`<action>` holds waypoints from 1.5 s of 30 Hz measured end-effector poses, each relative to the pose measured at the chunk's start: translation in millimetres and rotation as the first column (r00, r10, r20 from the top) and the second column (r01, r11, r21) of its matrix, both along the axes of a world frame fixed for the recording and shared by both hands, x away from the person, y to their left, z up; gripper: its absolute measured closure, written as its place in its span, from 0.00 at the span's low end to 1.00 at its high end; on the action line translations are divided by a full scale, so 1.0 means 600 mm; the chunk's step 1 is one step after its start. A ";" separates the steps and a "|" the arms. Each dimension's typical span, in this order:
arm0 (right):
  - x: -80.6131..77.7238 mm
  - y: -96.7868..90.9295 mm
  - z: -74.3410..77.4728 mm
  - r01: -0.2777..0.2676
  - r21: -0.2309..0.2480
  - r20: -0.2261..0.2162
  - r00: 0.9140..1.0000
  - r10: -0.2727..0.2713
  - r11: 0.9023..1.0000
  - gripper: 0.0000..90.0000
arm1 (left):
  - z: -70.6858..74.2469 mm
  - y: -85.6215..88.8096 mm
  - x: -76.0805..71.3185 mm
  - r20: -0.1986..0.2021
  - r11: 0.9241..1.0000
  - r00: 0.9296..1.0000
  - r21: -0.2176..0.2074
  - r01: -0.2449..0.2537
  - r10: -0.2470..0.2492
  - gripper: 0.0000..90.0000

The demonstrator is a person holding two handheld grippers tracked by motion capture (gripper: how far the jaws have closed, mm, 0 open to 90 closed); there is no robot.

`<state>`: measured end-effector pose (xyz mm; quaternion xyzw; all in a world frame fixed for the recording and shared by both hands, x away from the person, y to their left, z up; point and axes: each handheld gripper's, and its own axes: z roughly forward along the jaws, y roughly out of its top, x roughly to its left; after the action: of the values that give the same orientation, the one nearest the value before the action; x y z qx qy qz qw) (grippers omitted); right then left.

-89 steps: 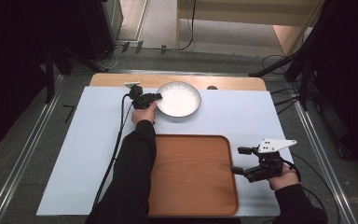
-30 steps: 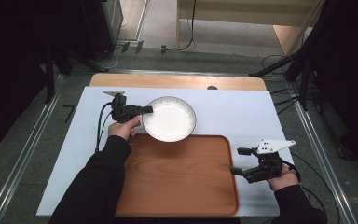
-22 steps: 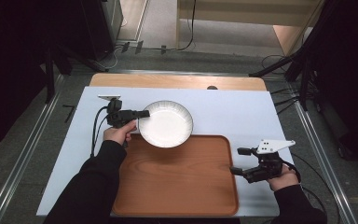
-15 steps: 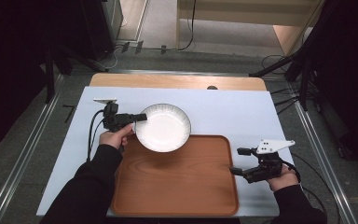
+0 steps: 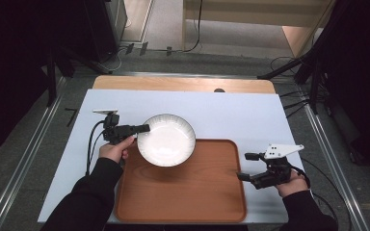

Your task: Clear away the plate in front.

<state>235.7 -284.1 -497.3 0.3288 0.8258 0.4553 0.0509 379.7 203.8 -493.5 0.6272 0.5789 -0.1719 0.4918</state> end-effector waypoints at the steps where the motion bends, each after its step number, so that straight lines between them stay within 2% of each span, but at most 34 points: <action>1: 0.000 0.000 0.000 0.000 0.000 0.000 1.000 0.000 1.000 0.19 | -0.001 0.000 -0.002 -0.001 1.000 1.000 -0.002 -0.002 0.002 0.90; 14: 0.000 0.001 0.000 -0.005 0.000 -0.001 1.000 0.005 1.000 0.19 | -0.006 0.001 -0.031 -0.008 1.000 1.000 -0.004 0.025 -0.025 0.89; 21: 0.001 0.003 -0.004 -0.007 -0.009 -0.020 1.000 0.007 1.000 0.19 | -0.014 -0.007 -0.042 -0.013 0.999 0.999 0.001 0.040 -0.040 0.89; 32: 0.001 0.005 -0.003 -0.015 -0.012 -0.017 1.000 0.015 1.000 0.19 | -0.025 -0.021 -0.066 -0.031 0.998 0.998 0.017 0.064 -0.063 0.88; 39: 0.001 0.006 -0.002 -0.021 -0.006 -0.009 1.000 0.021 1.000 0.19 | -0.035 -0.026 -0.071 -0.035 0.998 0.997 0.019 0.065 -0.064 0.88; 45: 0.001 0.005 -0.002 -0.019 -0.003 -0.008 1.000 0.019 1.000 0.19 | -0.044 -0.037 -0.074 -0.043 0.996 0.995 0.030 0.088 -0.086 0.87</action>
<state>236.3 -280.9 -498.3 0.3228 0.8297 0.4533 0.0437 335.5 181.8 -520.0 0.6560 0.5639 -0.1967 0.4615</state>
